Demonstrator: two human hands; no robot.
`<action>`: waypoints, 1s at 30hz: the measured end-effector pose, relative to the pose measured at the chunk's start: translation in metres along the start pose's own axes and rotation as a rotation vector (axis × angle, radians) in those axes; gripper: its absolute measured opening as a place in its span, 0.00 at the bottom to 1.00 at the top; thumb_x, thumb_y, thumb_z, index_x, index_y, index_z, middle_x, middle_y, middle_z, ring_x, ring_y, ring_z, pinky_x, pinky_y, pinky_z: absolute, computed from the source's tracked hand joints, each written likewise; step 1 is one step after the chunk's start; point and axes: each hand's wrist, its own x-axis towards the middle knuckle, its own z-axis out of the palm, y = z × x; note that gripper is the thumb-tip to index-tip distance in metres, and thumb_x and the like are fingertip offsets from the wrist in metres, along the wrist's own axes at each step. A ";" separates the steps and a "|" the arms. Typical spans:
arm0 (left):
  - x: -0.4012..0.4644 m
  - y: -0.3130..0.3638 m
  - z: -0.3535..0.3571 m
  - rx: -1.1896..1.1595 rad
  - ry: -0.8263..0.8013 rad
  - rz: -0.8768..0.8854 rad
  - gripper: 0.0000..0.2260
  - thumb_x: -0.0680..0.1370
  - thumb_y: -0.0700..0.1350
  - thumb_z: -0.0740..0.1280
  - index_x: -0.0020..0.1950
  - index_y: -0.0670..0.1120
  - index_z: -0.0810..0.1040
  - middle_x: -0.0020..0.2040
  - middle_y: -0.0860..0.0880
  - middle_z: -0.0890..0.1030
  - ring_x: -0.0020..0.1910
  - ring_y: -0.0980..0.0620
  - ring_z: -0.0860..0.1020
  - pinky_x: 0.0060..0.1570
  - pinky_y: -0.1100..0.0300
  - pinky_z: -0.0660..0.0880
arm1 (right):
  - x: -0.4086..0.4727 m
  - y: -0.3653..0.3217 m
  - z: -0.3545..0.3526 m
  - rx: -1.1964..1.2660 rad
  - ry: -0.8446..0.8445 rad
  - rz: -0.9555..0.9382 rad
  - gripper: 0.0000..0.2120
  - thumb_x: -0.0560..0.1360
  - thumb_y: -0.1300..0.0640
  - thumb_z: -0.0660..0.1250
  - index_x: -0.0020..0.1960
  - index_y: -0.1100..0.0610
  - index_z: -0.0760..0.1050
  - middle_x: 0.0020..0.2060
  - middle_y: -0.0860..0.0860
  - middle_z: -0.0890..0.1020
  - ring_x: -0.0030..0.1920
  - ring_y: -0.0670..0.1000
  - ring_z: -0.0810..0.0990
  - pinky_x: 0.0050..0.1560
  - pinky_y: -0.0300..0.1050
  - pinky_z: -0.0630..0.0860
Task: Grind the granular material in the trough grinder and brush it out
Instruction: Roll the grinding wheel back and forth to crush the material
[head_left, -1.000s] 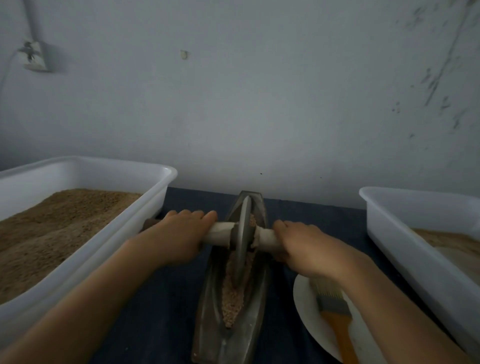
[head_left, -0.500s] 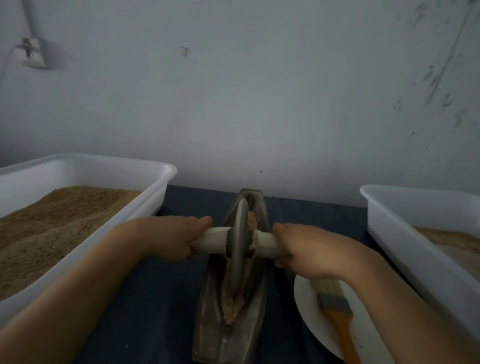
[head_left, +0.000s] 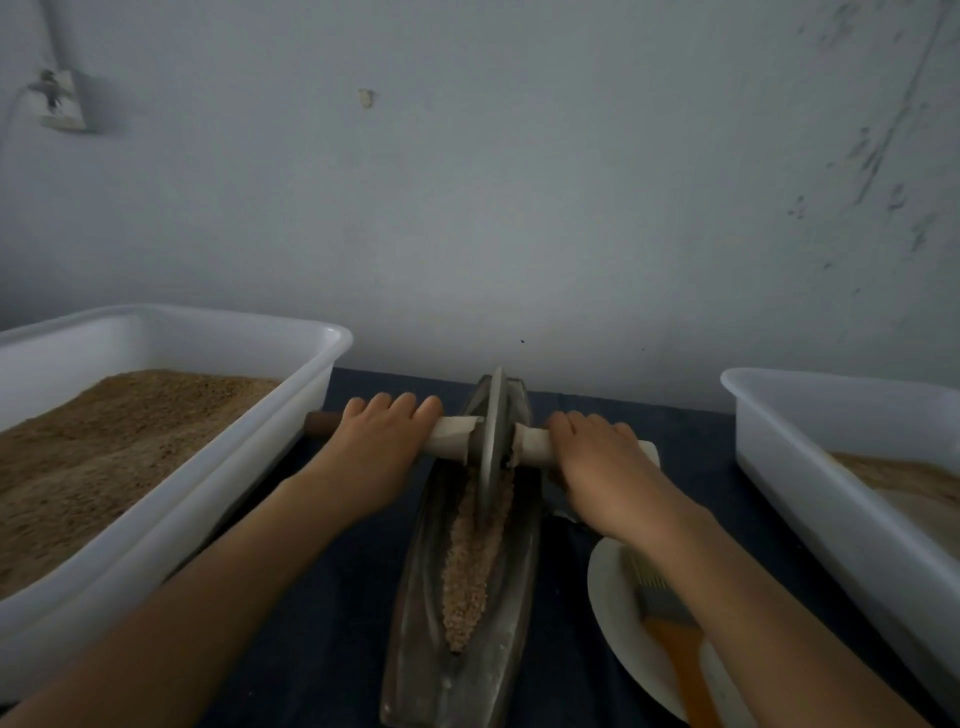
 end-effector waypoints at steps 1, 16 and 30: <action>-0.002 -0.001 -0.005 -0.018 -0.068 0.012 0.19 0.78 0.47 0.63 0.66 0.51 0.60 0.61 0.50 0.70 0.59 0.50 0.70 0.60 0.54 0.65 | -0.002 -0.001 -0.005 -0.001 -0.046 -0.014 0.13 0.76 0.58 0.62 0.59 0.56 0.65 0.54 0.52 0.72 0.52 0.53 0.70 0.44 0.45 0.58; -0.020 -0.009 -0.055 -0.312 -0.696 0.093 0.13 0.78 0.45 0.63 0.56 0.54 0.60 0.50 0.52 0.71 0.49 0.53 0.72 0.52 0.59 0.69 | -0.017 -0.014 -0.047 0.164 -0.407 -0.065 0.11 0.78 0.56 0.62 0.59 0.57 0.65 0.53 0.52 0.73 0.51 0.51 0.73 0.42 0.41 0.66; 0.005 0.007 0.002 0.101 0.055 -0.006 0.23 0.75 0.44 0.65 0.66 0.51 0.59 0.61 0.50 0.68 0.59 0.50 0.69 0.60 0.54 0.64 | 0.005 0.006 0.006 0.038 -0.021 0.042 0.14 0.75 0.55 0.64 0.59 0.56 0.65 0.54 0.52 0.72 0.53 0.53 0.70 0.43 0.45 0.57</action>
